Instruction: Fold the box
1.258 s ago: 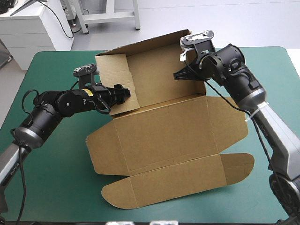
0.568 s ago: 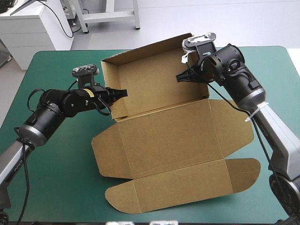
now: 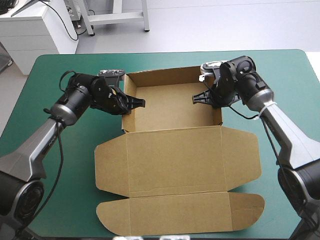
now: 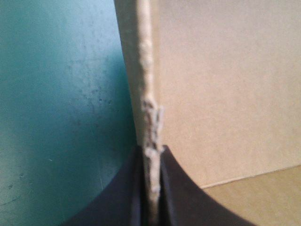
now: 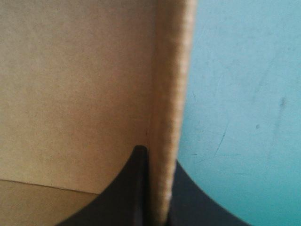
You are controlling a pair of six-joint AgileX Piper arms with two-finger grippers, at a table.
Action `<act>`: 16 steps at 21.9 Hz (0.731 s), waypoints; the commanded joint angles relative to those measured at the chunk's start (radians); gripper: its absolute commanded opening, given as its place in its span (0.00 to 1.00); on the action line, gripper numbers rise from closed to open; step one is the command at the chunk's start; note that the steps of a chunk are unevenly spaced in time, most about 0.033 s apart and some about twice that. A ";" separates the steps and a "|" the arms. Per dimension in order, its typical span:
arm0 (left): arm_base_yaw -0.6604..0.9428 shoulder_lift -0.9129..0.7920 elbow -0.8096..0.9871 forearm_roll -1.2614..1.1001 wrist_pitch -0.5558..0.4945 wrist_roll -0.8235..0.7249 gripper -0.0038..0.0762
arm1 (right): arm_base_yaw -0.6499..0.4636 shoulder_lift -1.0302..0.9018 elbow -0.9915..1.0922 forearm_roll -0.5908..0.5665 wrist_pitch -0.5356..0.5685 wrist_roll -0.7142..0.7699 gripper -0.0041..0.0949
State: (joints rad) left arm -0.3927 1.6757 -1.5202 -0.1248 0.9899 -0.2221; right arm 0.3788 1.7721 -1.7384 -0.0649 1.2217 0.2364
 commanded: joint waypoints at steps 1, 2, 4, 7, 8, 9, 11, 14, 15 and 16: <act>-0.003 0.028 -0.053 0.023 0.001 0.034 0.04 | -0.012 -0.002 -0.006 -0.015 0.006 -0.048 0.02; -0.003 0.045 -0.059 0.023 0.022 0.034 0.04 | -0.012 0.015 -0.006 -0.007 0.006 -0.048 0.02; -0.003 0.082 -0.071 0.023 0.073 0.036 0.04 | -0.012 0.044 -0.006 0.018 0.008 -0.063 0.02; -0.003 0.126 -0.082 0.023 0.123 0.040 0.04 | -0.012 0.092 -0.006 0.078 0.012 -0.099 0.02; -0.003 0.131 -0.082 0.020 0.123 0.040 0.04 | -0.012 0.095 -0.006 0.091 0.014 -0.109 0.02; -0.003 0.137 -0.082 0.015 0.125 0.040 0.04 | -0.014 0.108 -0.006 0.108 0.023 -0.116 0.03; -0.003 0.138 -0.082 0.017 0.127 0.040 0.04 | -0.029 0.114 -0.006 0.138 0.023 -0.116 0.09; -0.003 0.140 -0.082 0.015 0.141 0.113 0.07 | -0.064 0.114 -0.006 0.201 0.023 -0.123 0.36; -0.003 0.140 -0.084 0.015 0.154 0.135 0.10 | -0.069 0.114 -0.006 0.212 0.023 -0.123 0.45; -0.003 0.140 -0.084 0.019 0.163 0.170 0.18 | -0.071 0.114 -0.006 0.214 0.023 -0.123 0.57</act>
State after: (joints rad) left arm -0.3927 1.8506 -1.5817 -0.1233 1.1174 -0.1308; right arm 0.3202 1.9333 -1.7203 0.1233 1.2358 0.1274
